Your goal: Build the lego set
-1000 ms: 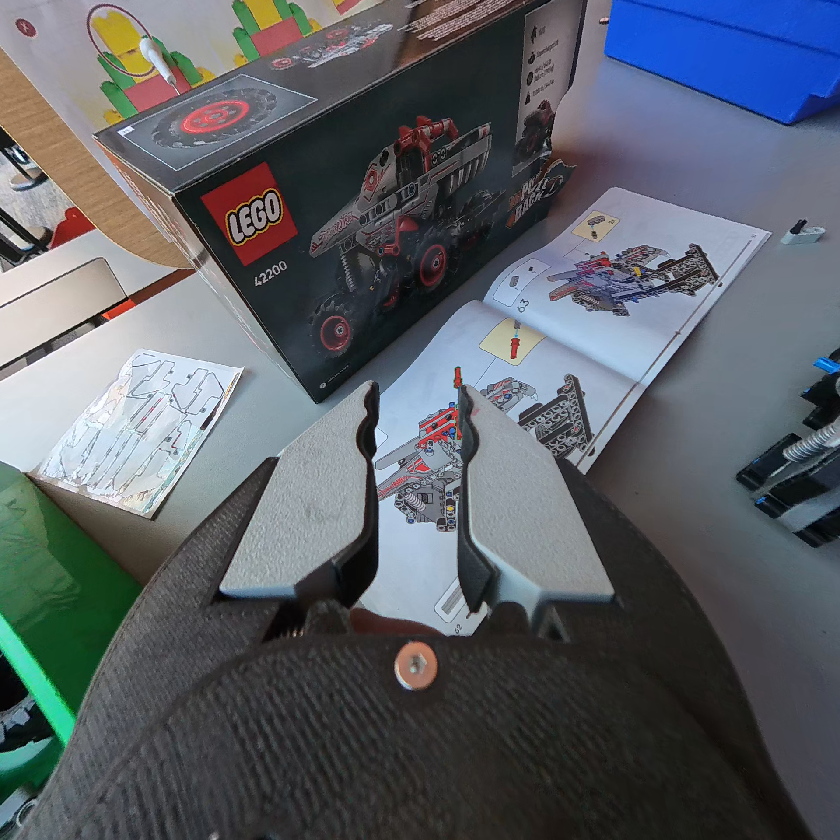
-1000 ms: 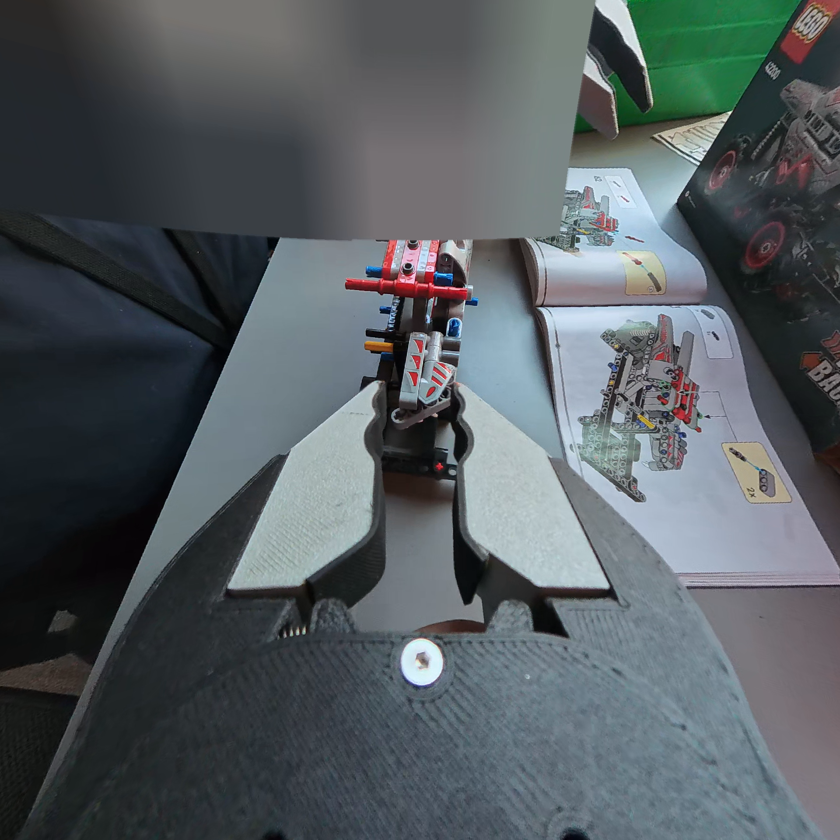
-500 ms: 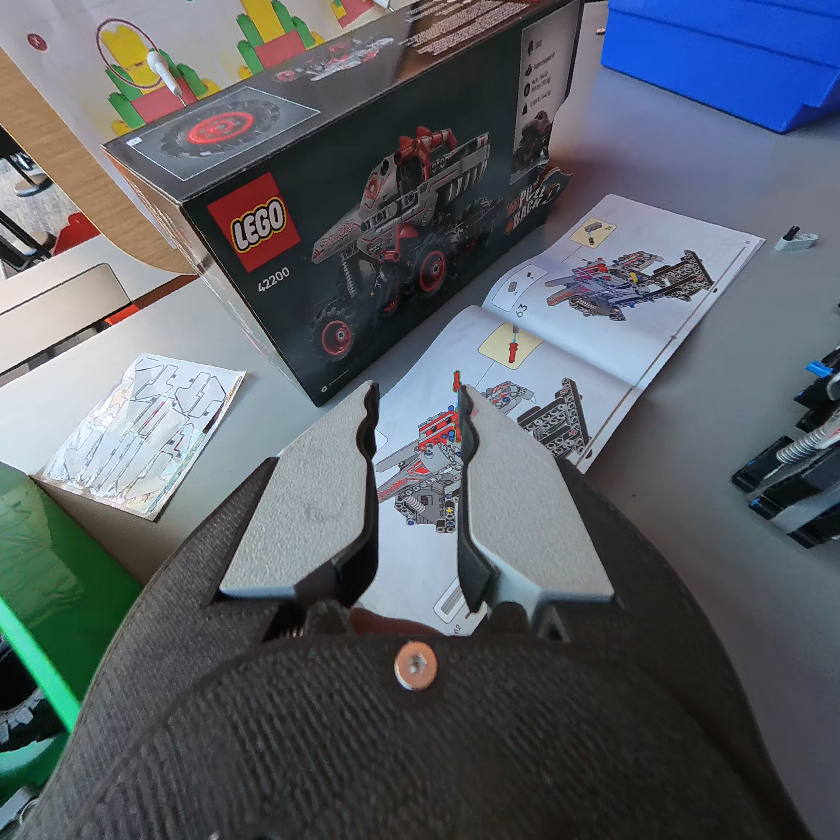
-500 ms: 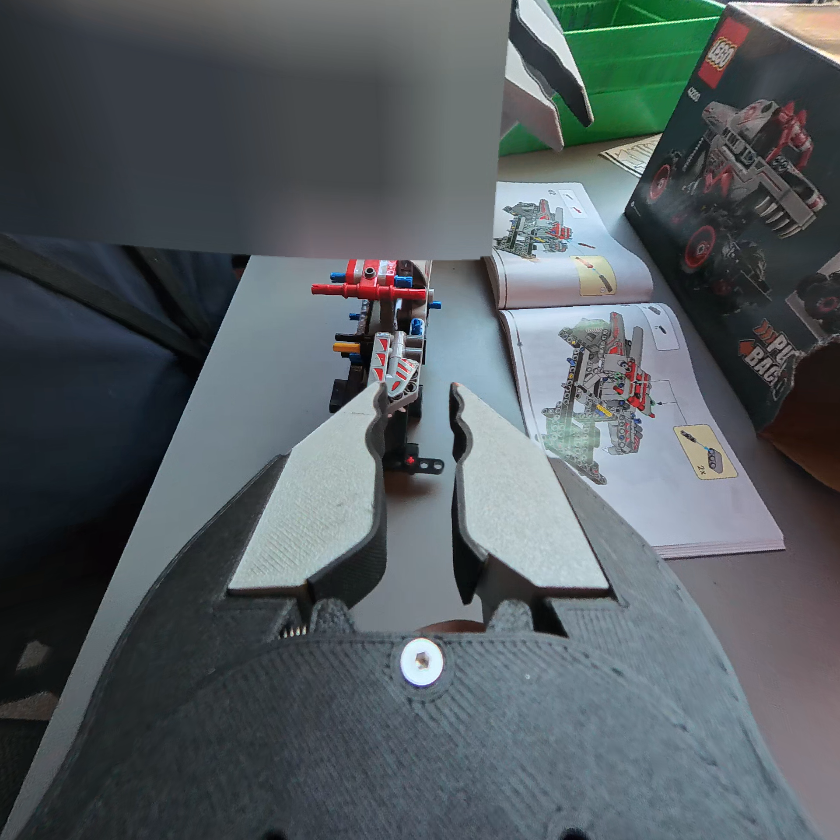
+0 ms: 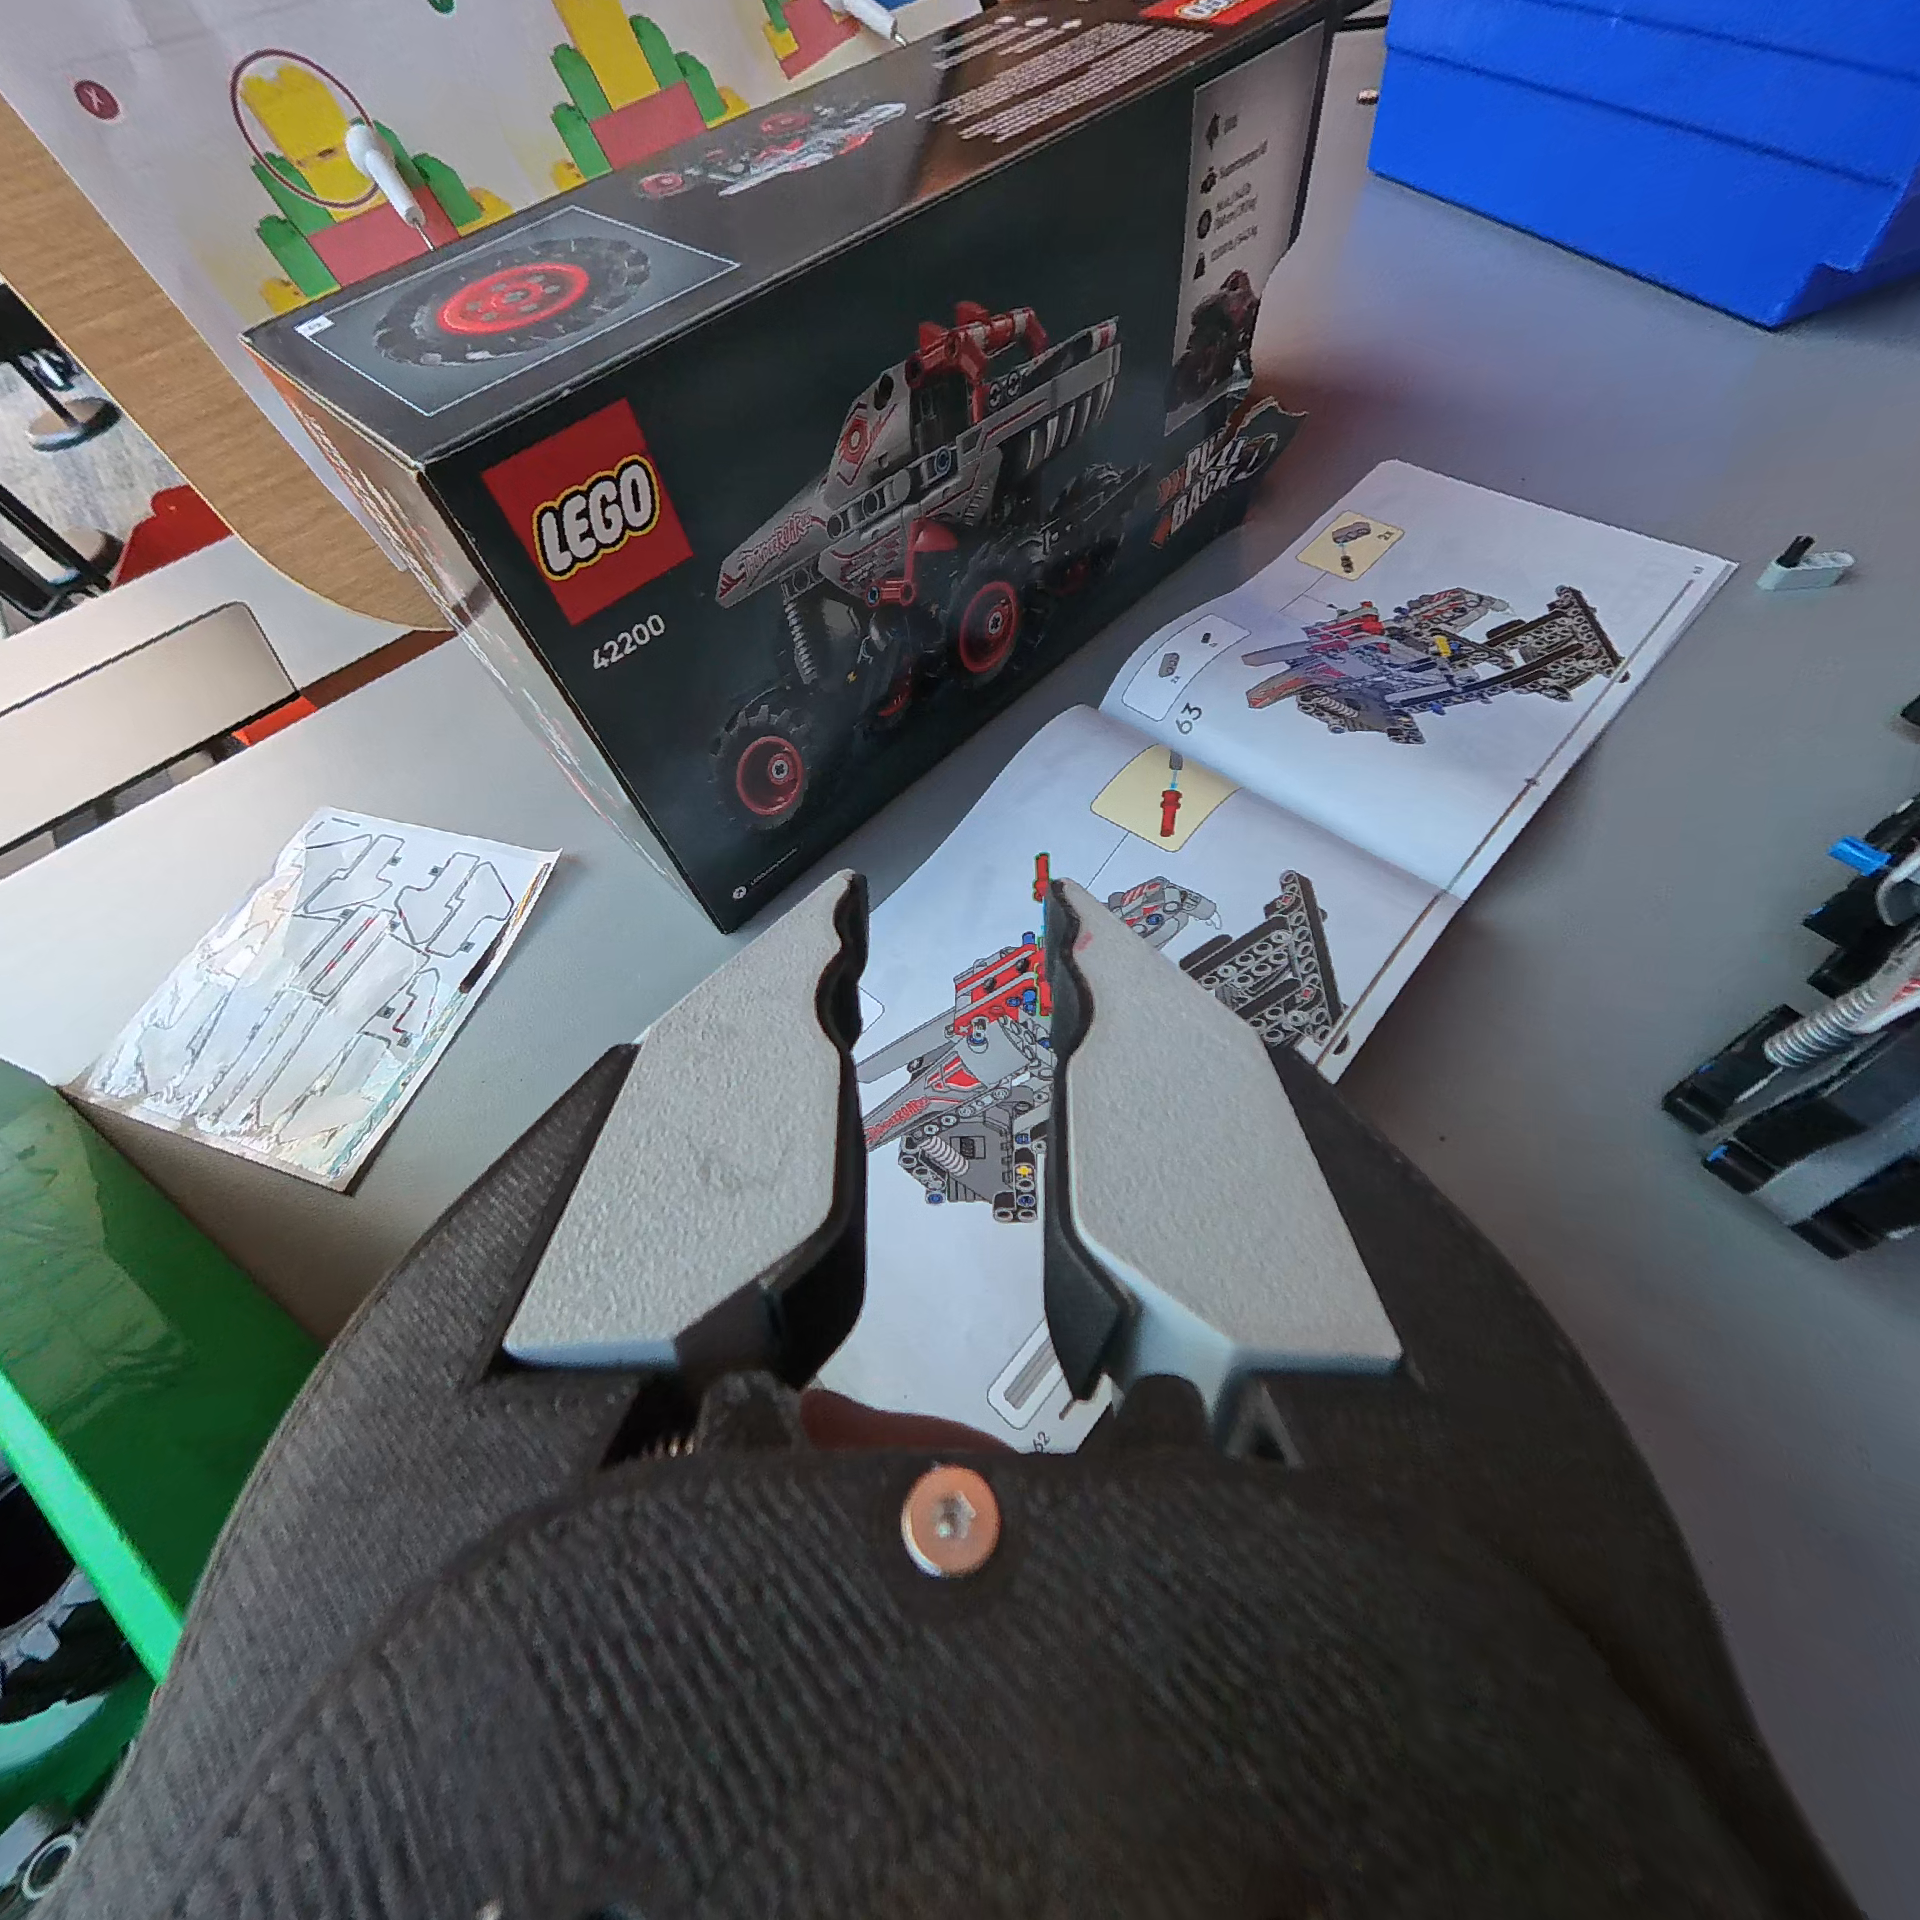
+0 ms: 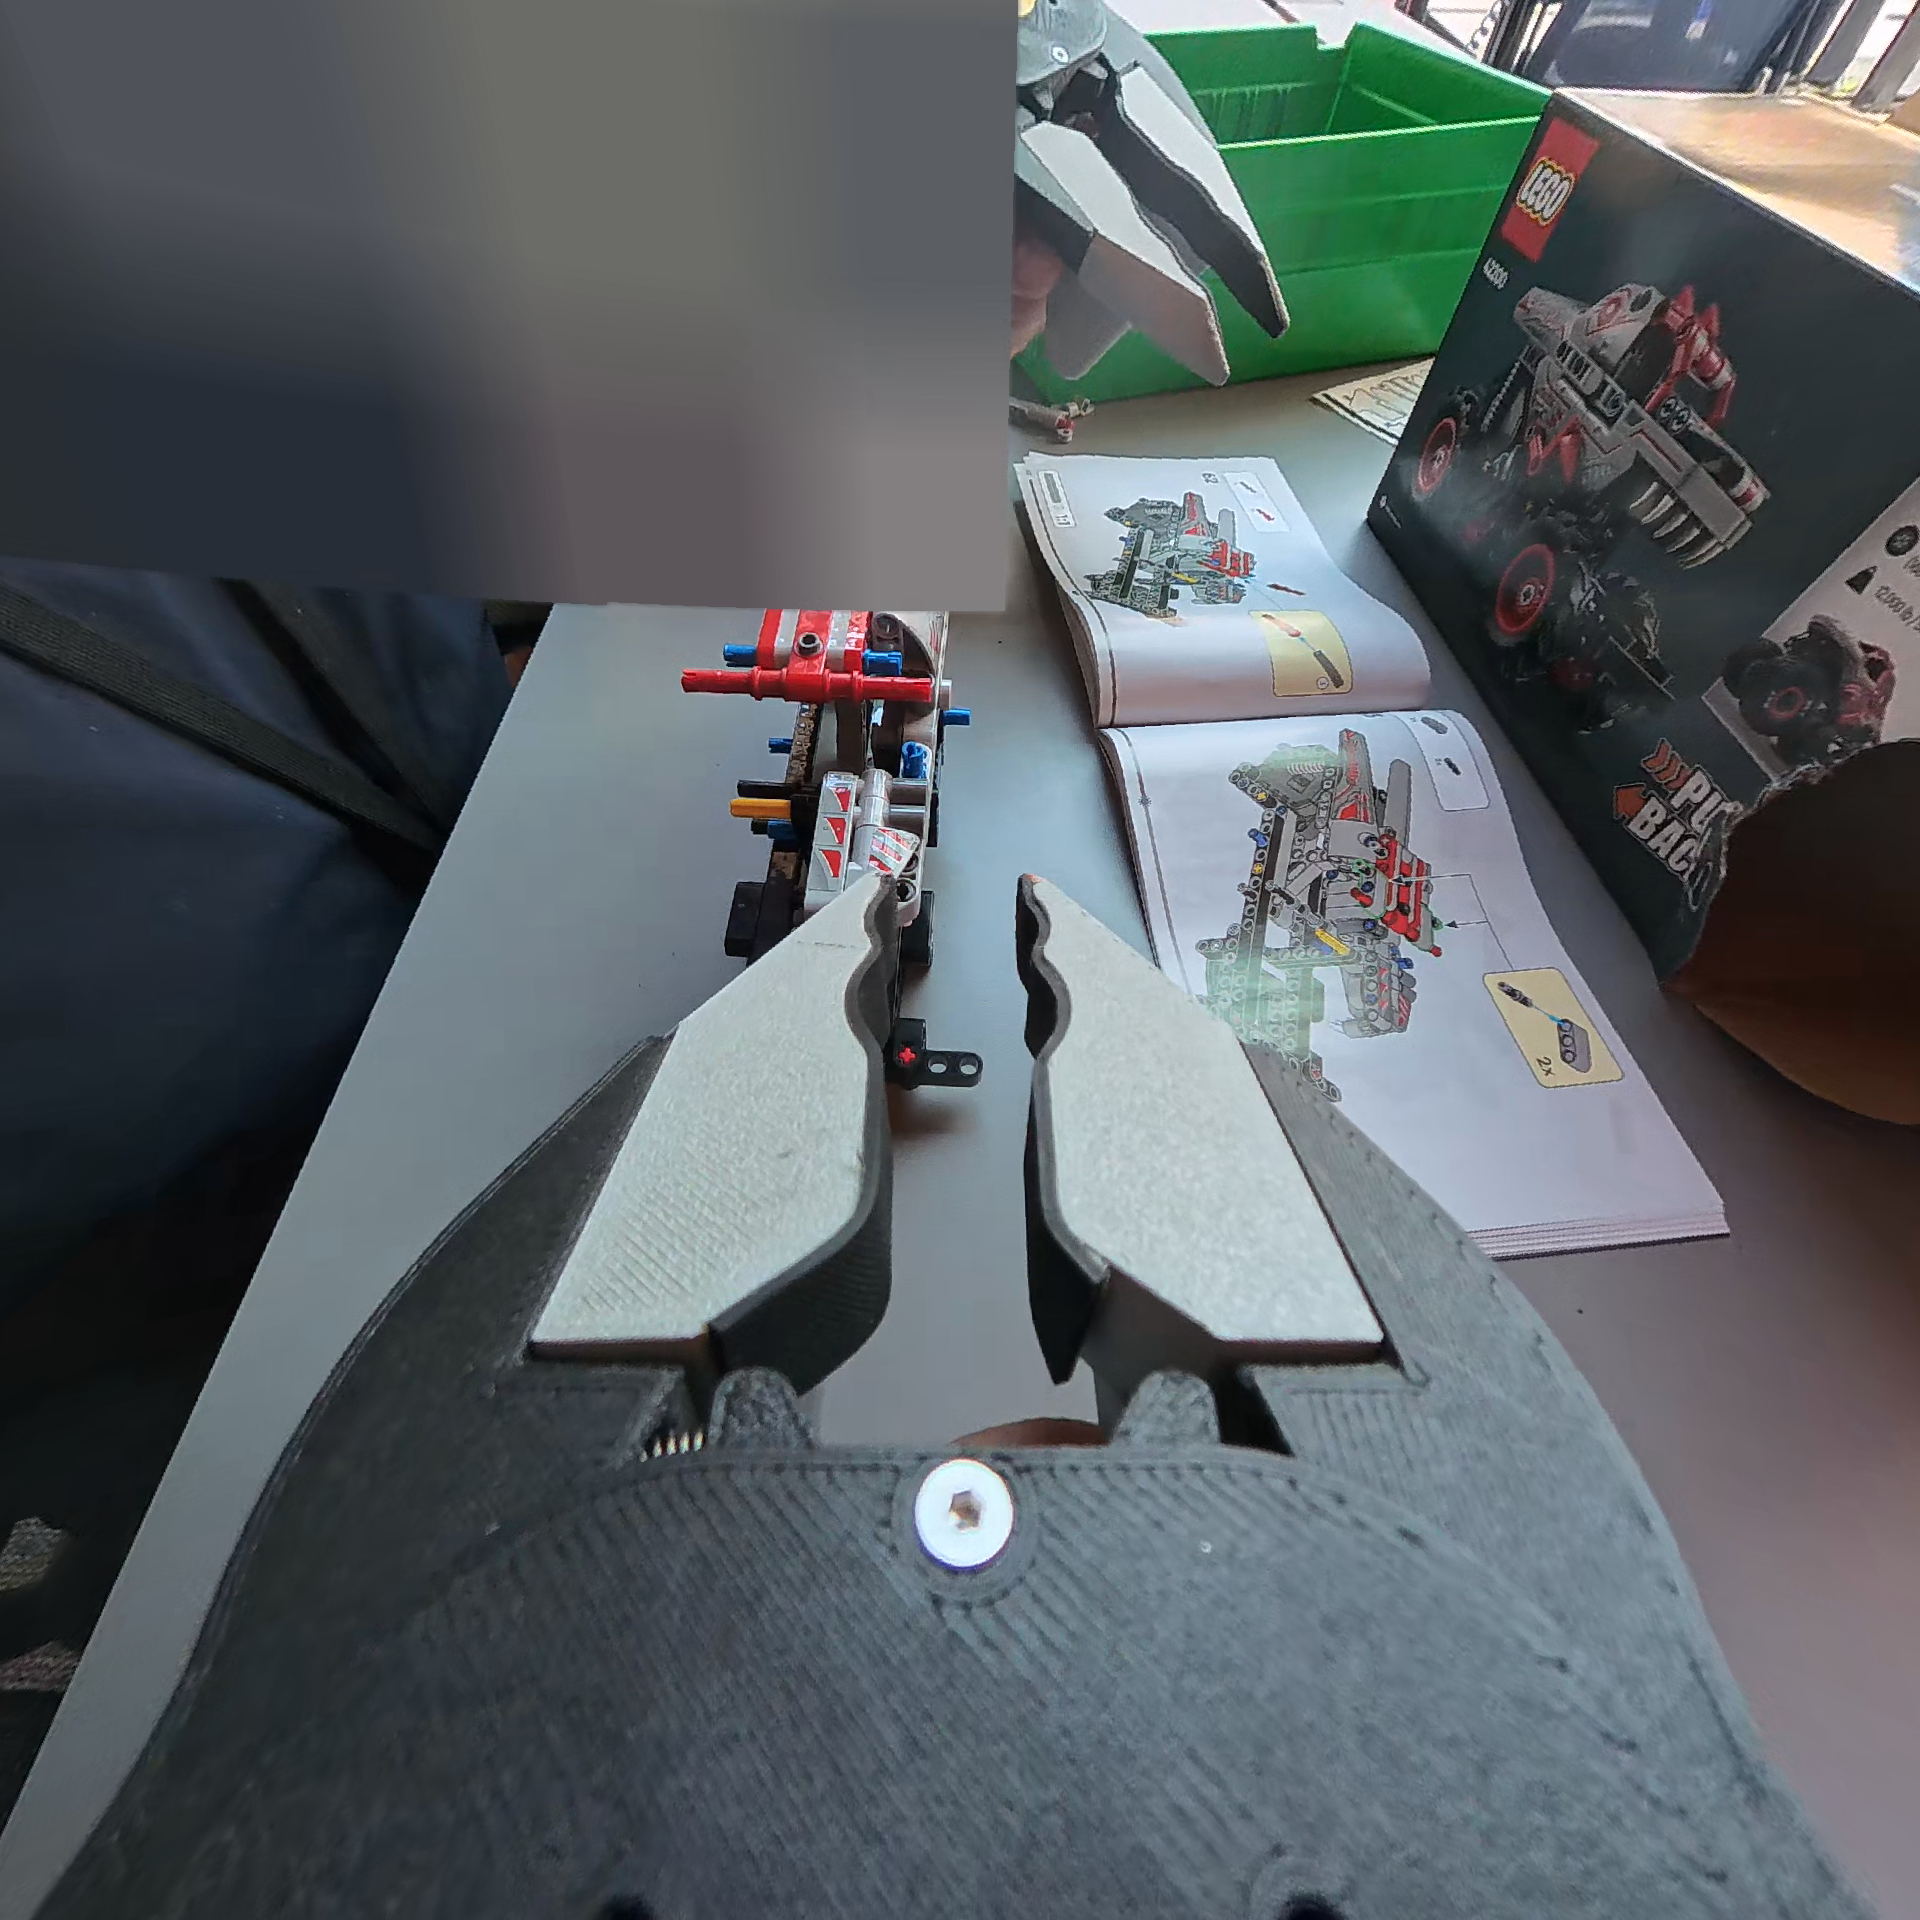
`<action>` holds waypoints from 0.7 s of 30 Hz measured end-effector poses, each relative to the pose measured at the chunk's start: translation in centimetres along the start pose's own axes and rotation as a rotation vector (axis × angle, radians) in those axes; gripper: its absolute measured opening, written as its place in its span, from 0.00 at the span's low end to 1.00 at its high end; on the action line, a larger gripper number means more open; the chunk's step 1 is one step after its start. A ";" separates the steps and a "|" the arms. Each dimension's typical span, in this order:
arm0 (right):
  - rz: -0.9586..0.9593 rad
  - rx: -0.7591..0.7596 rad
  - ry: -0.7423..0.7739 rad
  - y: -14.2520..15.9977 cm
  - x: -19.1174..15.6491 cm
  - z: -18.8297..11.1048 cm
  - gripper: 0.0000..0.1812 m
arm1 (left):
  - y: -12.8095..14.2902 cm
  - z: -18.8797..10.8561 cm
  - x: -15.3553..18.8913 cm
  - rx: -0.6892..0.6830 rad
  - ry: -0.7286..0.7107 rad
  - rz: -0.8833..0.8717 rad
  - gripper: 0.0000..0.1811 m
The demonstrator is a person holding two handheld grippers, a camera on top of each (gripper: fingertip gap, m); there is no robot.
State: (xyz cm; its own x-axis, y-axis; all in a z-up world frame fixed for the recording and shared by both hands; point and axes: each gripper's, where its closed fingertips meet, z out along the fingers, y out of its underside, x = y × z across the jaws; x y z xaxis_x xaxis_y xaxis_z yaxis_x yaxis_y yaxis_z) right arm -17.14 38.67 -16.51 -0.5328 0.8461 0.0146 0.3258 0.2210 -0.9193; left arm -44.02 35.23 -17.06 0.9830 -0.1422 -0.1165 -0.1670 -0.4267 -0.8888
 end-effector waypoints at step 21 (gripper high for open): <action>-0.016 -0.055 -0.085 0.7 -1.9 1.4 0.12 | -0.6 -0.4 2.4 0.026 0.132 -0.009 0.18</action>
State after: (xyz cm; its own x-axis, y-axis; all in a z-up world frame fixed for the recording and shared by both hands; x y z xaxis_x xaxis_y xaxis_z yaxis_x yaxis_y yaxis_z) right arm -16.97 36.53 -17.71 -0.6020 0.7985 -0.0062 0.3573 0.2625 -0.8963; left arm -41.62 34.77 -16.62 0.9655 -0.2553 -0.0512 -0.1549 -0.4051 -0.9010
